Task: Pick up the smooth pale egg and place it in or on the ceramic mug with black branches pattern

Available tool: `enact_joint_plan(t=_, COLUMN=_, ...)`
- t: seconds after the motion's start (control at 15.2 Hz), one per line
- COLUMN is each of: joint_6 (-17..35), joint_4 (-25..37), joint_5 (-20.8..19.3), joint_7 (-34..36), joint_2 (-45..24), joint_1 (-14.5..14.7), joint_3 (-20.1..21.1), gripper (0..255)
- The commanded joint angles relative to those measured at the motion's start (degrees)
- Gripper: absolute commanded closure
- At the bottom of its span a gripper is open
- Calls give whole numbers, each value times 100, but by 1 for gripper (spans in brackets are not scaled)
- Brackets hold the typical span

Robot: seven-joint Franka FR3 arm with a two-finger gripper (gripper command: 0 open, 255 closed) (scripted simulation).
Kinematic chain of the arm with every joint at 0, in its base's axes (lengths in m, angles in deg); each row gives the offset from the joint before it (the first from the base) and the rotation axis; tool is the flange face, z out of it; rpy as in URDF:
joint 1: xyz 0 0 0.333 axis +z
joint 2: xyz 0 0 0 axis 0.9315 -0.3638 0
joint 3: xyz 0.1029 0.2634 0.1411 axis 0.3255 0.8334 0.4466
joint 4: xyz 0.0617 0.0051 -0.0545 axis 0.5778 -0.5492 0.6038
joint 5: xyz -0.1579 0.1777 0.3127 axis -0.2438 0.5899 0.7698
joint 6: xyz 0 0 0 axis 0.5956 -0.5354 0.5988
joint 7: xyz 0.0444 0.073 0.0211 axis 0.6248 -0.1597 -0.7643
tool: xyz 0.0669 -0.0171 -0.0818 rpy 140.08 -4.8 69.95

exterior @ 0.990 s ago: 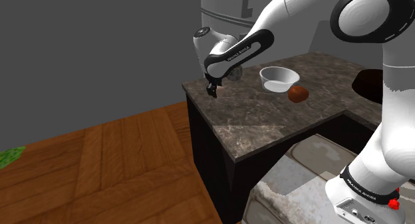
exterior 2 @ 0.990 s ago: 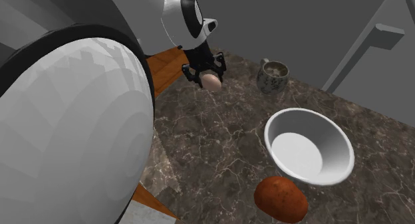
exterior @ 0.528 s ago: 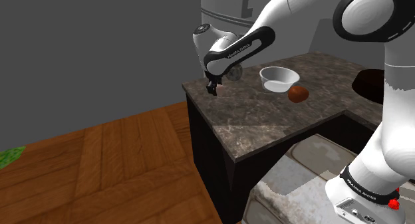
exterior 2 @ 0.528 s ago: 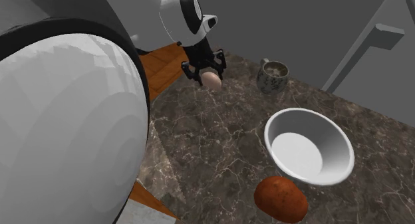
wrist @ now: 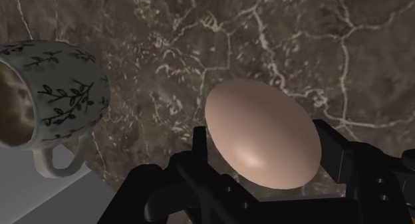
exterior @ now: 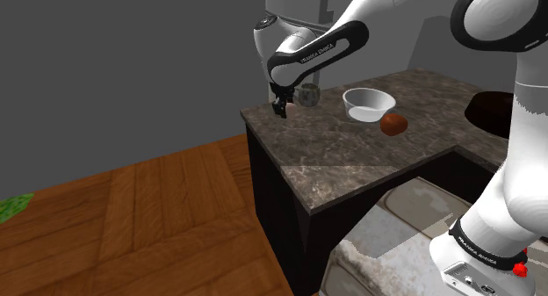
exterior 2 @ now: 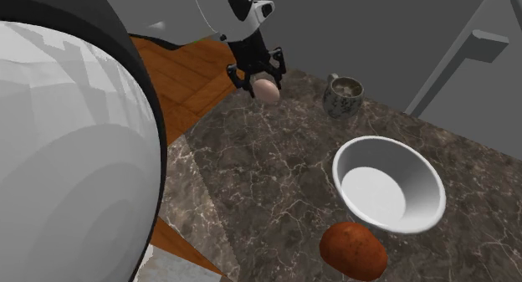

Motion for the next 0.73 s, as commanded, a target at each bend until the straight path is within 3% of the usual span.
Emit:
enact_joint_plan(t=0.0, joint_6=-143, joint_4=83, joint_5=34, joint_7=-60, joint_2=68, joint_1=-1, joint_3=11, gripper=255)
enact_joint_plan(t=0.66, joint_6=-765, joint_4=516, joint_5=155, joint_7=-301, joint_2=295, joint_1=8, joint_3=45, gripper=255)
